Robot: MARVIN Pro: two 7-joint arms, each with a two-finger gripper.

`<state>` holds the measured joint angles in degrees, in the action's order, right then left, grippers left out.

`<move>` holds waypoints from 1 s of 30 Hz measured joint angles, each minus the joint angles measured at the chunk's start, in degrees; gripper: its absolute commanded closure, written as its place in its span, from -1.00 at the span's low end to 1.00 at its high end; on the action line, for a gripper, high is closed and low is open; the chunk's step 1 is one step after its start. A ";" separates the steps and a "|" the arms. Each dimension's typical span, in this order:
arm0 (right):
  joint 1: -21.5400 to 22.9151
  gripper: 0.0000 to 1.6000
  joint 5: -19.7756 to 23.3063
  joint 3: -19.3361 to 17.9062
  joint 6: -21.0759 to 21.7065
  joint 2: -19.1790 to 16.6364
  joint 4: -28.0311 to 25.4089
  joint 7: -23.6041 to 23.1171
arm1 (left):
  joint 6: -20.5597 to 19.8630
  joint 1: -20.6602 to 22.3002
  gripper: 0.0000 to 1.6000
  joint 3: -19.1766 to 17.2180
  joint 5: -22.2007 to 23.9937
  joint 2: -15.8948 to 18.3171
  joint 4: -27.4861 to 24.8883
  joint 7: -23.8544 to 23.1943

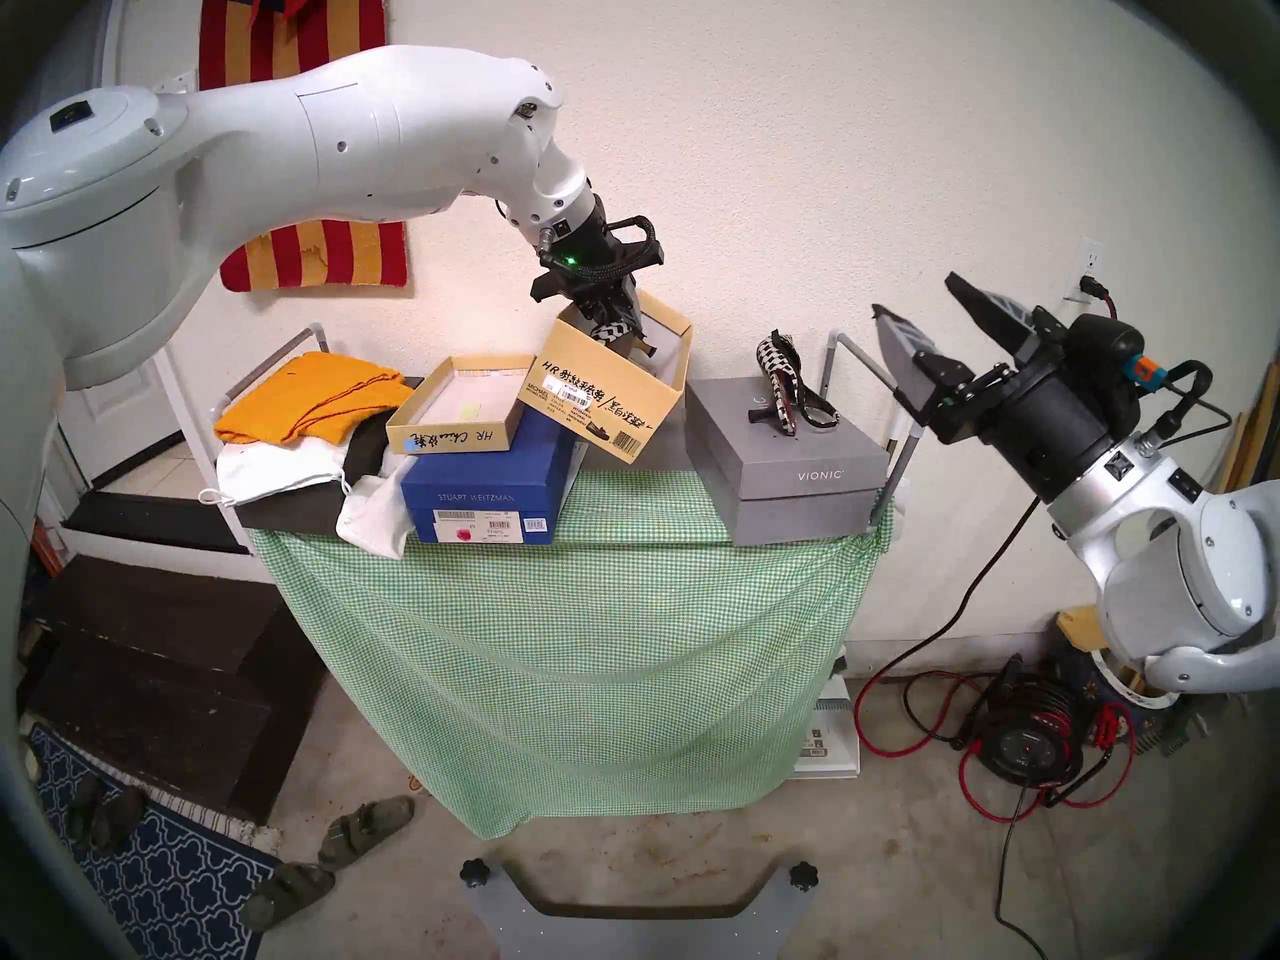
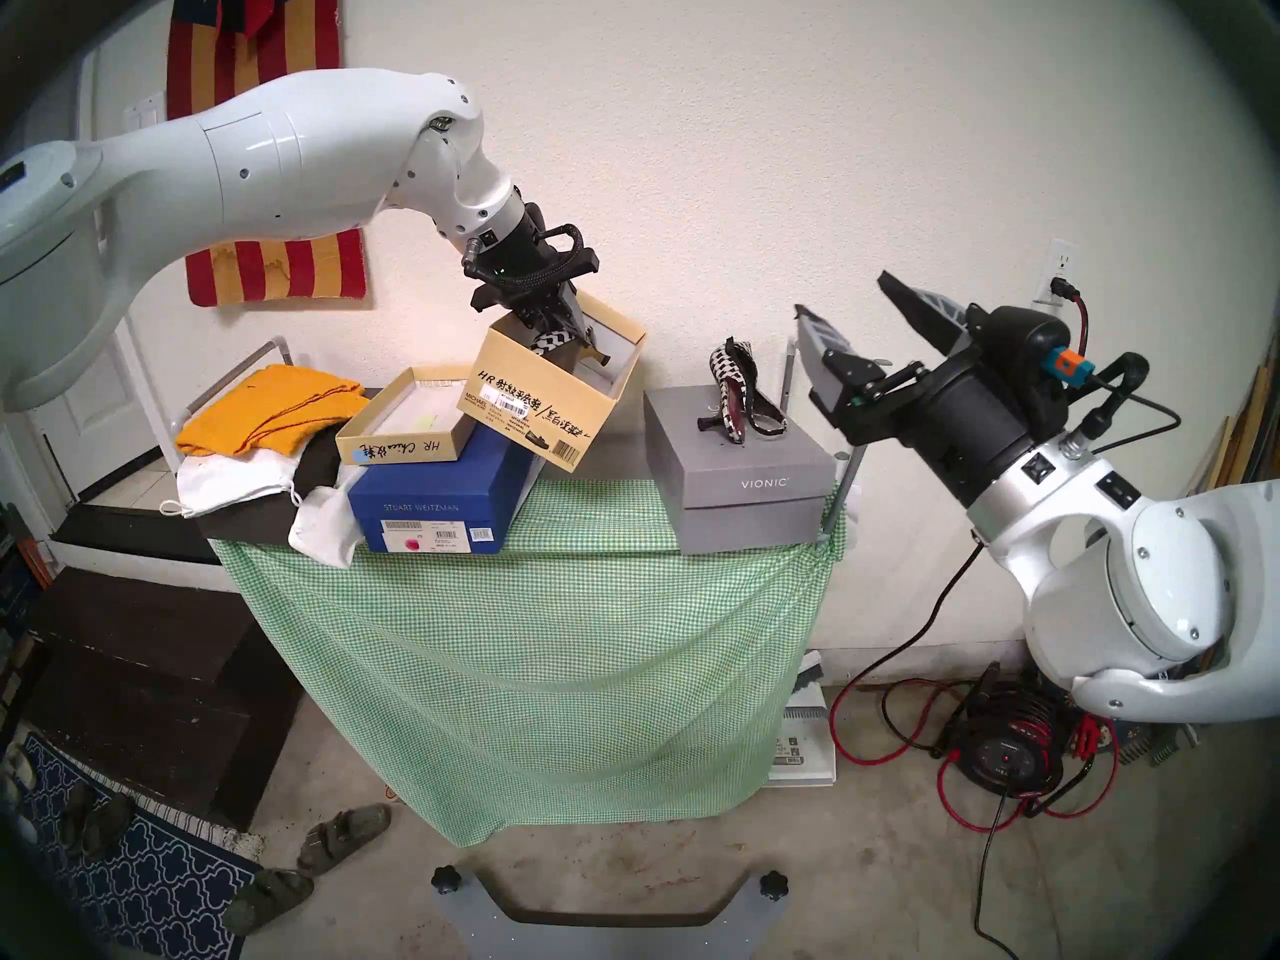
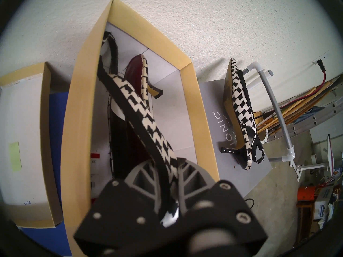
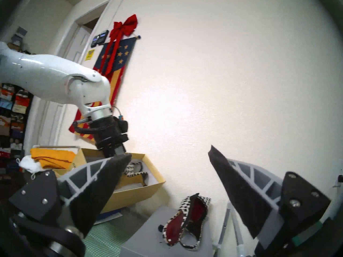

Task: Take shoe out of the box

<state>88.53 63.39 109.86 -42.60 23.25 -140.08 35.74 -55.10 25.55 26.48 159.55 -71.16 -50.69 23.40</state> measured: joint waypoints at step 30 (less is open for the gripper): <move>-13.61 -1.00 -2.10 -16.74 10.21 -2.48 0.00 -9.06 | 0.00 0.16 1.00 0.71 -2.19 4.45 -4.80 -1.87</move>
<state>74.92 61.28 93.12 -32.39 20.77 -140.08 26.68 -55.10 25.70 27.20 157.36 -66.71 -55.48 21.52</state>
